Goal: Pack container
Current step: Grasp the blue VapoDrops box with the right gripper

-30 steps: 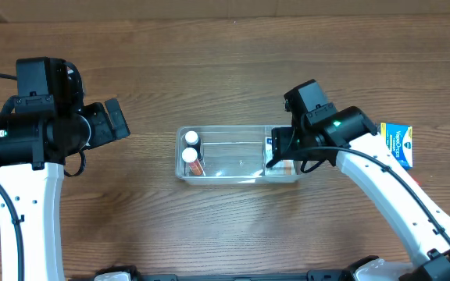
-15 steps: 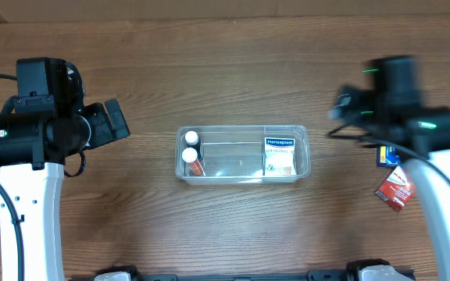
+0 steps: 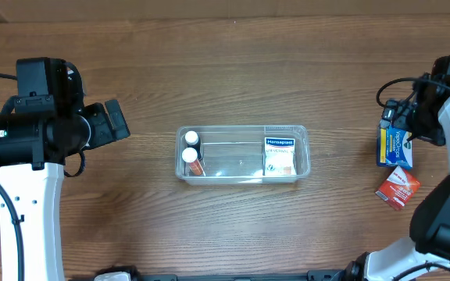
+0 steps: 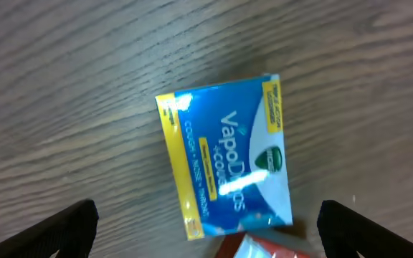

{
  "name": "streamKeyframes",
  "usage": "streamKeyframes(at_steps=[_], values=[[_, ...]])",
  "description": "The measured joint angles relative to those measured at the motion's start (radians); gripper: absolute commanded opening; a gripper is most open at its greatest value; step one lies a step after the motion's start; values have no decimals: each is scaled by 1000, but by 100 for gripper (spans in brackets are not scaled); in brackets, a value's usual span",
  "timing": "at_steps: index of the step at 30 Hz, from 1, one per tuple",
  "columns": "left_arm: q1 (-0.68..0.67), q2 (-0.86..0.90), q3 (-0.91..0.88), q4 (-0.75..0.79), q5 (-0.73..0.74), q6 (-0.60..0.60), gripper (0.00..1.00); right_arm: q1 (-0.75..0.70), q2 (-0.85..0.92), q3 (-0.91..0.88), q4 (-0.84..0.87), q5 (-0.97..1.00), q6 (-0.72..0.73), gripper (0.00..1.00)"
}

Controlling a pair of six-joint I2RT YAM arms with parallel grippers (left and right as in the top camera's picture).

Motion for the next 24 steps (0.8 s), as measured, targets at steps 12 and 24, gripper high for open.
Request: streamKeyframes(at_steps=[12,24], values=[[0,0,0,8,0,19,100,-117,79,-3,58,-20,-177,100],[0,0,0,26,0,19,100,-85,197,-5,55,-100,-244,100]])
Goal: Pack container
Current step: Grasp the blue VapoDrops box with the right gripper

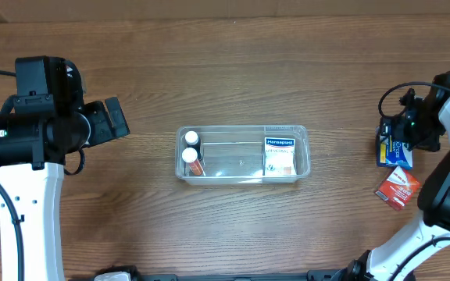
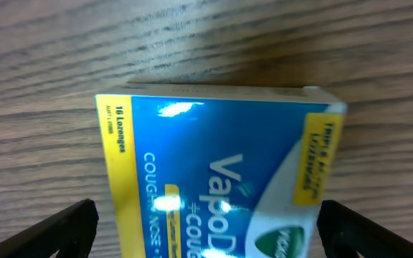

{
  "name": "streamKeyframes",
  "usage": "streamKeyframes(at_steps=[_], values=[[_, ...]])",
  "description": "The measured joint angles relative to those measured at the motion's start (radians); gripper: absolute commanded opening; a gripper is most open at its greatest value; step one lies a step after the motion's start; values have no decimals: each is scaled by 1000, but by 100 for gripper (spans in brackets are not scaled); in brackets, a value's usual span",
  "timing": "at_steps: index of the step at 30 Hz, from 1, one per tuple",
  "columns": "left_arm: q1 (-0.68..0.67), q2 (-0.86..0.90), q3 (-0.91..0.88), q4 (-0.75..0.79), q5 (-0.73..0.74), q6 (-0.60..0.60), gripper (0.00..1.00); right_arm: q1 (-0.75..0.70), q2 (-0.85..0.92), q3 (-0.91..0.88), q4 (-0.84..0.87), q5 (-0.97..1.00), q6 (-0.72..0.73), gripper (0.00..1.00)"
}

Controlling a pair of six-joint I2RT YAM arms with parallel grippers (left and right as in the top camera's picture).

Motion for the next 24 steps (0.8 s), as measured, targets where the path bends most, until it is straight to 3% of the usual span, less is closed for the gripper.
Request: streamKeyframes(at_steps=[3,7,17,24], values=[[0,0,0,0,0,0,100,0,23,-1,0,0,-2,96],[0,0,0,0,0,0,100,0,31,-1,2,0,0,71],[0,0,0,0,0,0,100,1,32,0,3,-1,3,68],[0,0,0,0,0,1,100,69,24,144,-109,-1,163,61]])
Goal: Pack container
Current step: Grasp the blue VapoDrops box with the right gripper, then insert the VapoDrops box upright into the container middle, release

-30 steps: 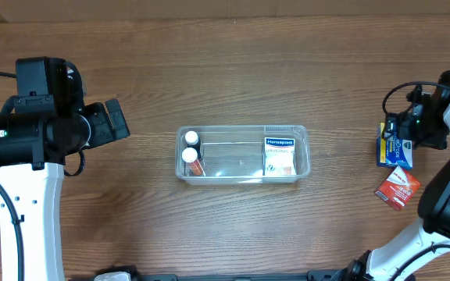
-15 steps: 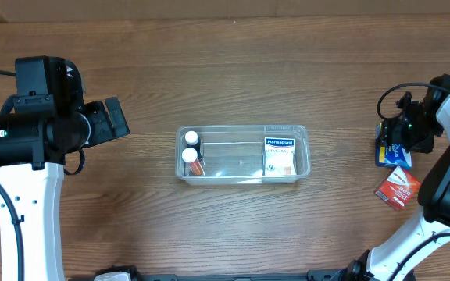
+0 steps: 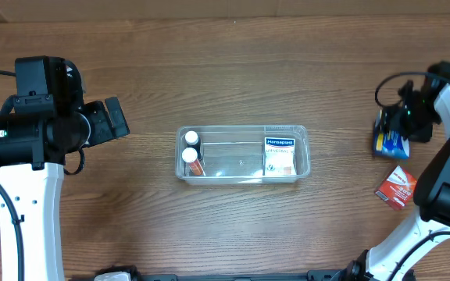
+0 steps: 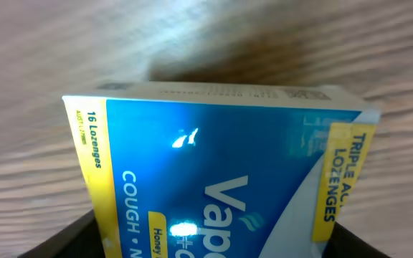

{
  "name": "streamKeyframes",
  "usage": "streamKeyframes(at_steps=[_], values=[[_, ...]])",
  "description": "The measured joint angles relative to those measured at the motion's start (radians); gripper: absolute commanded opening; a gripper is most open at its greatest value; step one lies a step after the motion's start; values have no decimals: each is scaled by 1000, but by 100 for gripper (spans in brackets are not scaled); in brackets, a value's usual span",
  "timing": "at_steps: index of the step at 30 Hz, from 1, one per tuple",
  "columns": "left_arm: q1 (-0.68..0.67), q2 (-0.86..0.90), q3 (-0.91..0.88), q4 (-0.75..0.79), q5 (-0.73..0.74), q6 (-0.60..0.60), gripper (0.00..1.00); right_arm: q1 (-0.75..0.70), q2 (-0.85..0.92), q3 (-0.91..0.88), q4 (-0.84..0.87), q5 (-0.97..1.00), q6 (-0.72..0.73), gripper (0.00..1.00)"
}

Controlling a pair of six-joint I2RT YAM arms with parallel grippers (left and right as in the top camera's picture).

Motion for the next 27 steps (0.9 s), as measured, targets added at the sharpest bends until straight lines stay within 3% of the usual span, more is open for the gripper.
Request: streamKeyframes(at_steps=[3,8,15,21,27], values=[[0,0,0,0,0,2,100,92,-80,112,-119,-1,111,59],[0,0,0,-2,0,2,100,373,-307,201,-293,-8,255,49],[0,0,0,-5,0,3,100,869,-395,200,-305,26,616,49],[0,0,0,-29,0,3,100,992,-402,44,-139,92,822,49],[0,0,0,-33,0,3,100,990,-400,-204,44,105,870,50]])
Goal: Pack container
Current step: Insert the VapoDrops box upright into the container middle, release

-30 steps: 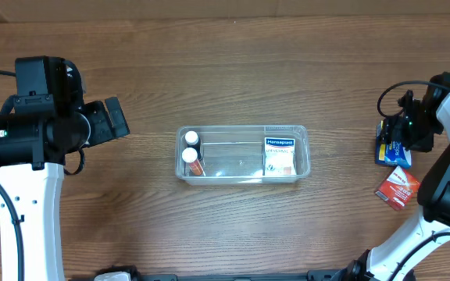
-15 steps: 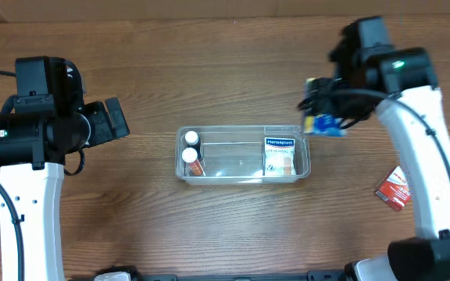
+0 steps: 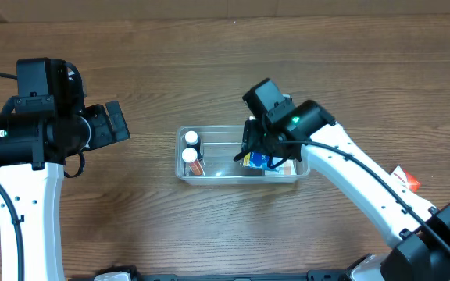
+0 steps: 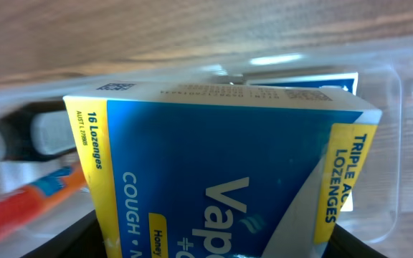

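Note:
The clear plastic container (image 3: 209, 176) sits mid-table. My right gripper (image 3: 262, 156) is over its right half, shut on the blue-and-yellow VapoDrops lozenge box (image 4: 214, 172), which fills the right wrist view between the fingers (image 4: 74, 240). The box (image 3: 258, 161) sits within the container's outline; whether it touches the floor cannot be told. Inside are two white-capped bottles (image 3: 191, 139) at the left end, an orange tube (image 4: 27, 199), and a Hansaplast box (image 4: 325, 77) behind the lozenge box. My left gripper (image 3: 116, 122) hangs at the far left, away from the container.
A red packet (image 3: 407, 180) lies on the wooden table (image 3: 209, 70) at the right, partly hidden by my right arm. The left arm's body takes up the table's left side.
My right gripper, still shut on the lozenge box, was at the table's far right edge over bare wood. It is now over the container's right half. The left arm has not moved.
The lozenge box lay flat at the far right beside the red packet, my right gripper open above it. The gripper was then lower and closer to the box, then shut on it. Now the box is at the container, and the red packet stays behind.

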{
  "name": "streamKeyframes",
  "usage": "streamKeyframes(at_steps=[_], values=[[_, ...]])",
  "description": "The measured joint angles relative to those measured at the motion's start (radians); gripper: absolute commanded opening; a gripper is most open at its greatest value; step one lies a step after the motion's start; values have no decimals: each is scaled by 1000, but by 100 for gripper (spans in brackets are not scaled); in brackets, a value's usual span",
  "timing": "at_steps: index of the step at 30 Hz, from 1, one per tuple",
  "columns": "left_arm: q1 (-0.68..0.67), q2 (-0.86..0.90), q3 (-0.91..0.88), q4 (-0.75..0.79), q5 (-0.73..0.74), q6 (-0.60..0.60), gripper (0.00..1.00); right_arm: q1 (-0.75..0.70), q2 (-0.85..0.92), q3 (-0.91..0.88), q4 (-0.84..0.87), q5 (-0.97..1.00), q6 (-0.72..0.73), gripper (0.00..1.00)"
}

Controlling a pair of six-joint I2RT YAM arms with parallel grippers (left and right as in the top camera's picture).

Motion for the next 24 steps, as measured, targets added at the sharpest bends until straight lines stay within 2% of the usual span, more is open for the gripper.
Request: streamKeyframes(at_steps=[7,15,24], values=[[0,0,0,0,0,0,100,0,11,-164,173,-24,-68,50],[0,0,0,0,0,0,100,0,116,-169,230,-86,-169,50],[0,0,0,0,0,0,100,0,125,-169,259,-126,-233,50]])
